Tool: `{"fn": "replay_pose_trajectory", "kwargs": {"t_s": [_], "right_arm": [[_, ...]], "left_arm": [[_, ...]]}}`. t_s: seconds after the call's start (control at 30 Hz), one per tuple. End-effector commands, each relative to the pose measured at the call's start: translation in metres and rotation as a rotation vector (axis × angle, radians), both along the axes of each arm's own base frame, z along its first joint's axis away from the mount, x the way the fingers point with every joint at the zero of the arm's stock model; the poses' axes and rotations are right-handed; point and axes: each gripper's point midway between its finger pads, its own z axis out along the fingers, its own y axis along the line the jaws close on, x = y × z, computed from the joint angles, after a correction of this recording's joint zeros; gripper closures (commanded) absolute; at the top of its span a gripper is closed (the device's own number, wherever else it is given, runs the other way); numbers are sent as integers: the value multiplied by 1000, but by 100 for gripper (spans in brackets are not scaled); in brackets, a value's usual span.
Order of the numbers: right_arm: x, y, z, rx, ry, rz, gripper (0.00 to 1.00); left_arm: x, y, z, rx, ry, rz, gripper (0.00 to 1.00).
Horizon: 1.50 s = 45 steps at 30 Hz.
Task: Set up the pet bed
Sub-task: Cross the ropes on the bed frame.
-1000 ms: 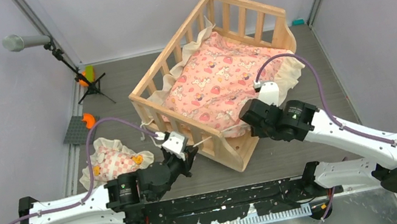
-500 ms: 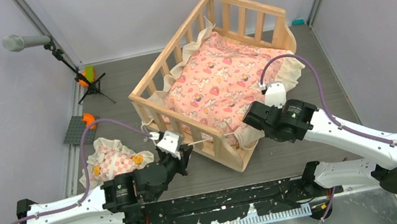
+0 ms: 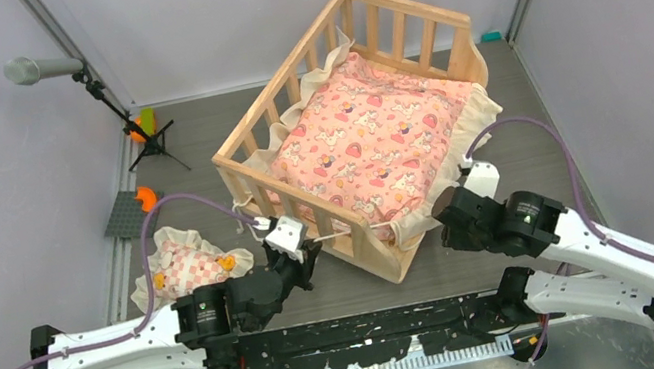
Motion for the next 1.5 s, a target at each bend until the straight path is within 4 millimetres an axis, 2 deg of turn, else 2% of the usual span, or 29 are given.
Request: {"fn": "replay_pose_trajectory", "kwargs": {"t_s": [0.0, 0.17, 0.23, 0.5, 0.63, 0.9, 1.1, 1.23, 1.4, 1.47], "right_arm": [[-3, 14, -17, 60, 53, -41, 68], [1, 11, -33, 18, 61, -68, 66], [8, 5, -32, -12, 24, -100, 62], [46, 12, 18, 110, -217, -173, 43], [53, 16, 24, 124, -237, -176, 40], [61, 27, 8, 133, -198, -166, 40], [63, 26, -7, 135, -153, -171, 41], [58, 24, -23, 128, -110, -179, 47], [53, 29, -40, 154, -77, -175, 50], [53, 28, -42, 152, -74, -179, 57]], "left_arm": [[1, -1, 10, -50, 2, 5, 100], [1, 4, 9, -53, 3, 13, 100], [1, 5, 9, -55, 3, 16, 100], [0, 8, 8, -57, 6, 17, 100], [1, 10, 8, -58, 6, 22, 100], [1, 10, 5, -53, 8, 24, 100], [1, 11, 5, -57, 7, 26, 100], [1, 10, 6, -59, 5, 25, 100], [1, 8, 6, -62, 8, 19, 100], [0, 8, 6, -63, 8, 18, 100]]}}
